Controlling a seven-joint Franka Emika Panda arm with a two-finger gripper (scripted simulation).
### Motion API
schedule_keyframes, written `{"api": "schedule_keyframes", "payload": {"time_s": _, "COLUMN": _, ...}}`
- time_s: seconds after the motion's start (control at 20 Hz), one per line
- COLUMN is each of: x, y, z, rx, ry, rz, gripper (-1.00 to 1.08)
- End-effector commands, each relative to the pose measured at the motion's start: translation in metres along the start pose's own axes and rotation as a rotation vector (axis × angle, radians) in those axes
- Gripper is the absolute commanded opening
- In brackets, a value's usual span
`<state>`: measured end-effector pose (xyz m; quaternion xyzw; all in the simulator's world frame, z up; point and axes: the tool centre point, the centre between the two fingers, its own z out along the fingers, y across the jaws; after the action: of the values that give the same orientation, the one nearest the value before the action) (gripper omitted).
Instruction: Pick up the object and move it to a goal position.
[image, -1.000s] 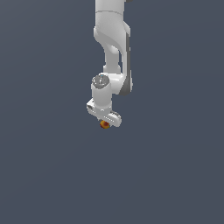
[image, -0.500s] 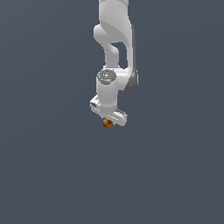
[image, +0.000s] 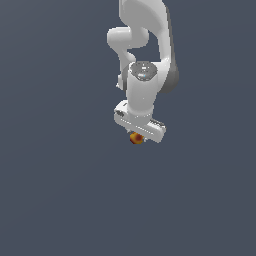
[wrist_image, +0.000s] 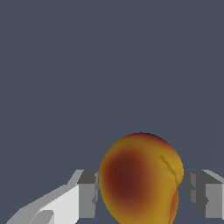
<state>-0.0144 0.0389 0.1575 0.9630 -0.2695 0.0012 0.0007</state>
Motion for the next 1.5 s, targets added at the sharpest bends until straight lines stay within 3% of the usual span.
{"api": "schedule_keyframes", "payload": {"time_s": 0.0, "x": 0.001, "y": -0.020, "z": -0.022, "rx": 0.000, "ry": 0.001, "rz": 0.001, "gripper": -1.00}}
{"api": "schedule_keyframes", "payload": {"time_s": 0.75, "x": 0.010, "y": -0.112, "z": -0.119, "rx": 0.000, "ry": -0.001, "rz": 0.001, "gripper": -1.00}}
{"api": "schedule_keyframes", "payload": {"time_s": 1.45, "x": 0.016, "y": -0.145, "z": -0.152, "rx": 0.001, "ry": -0.003, "rz": 0.001, "gripper": -1.00}}
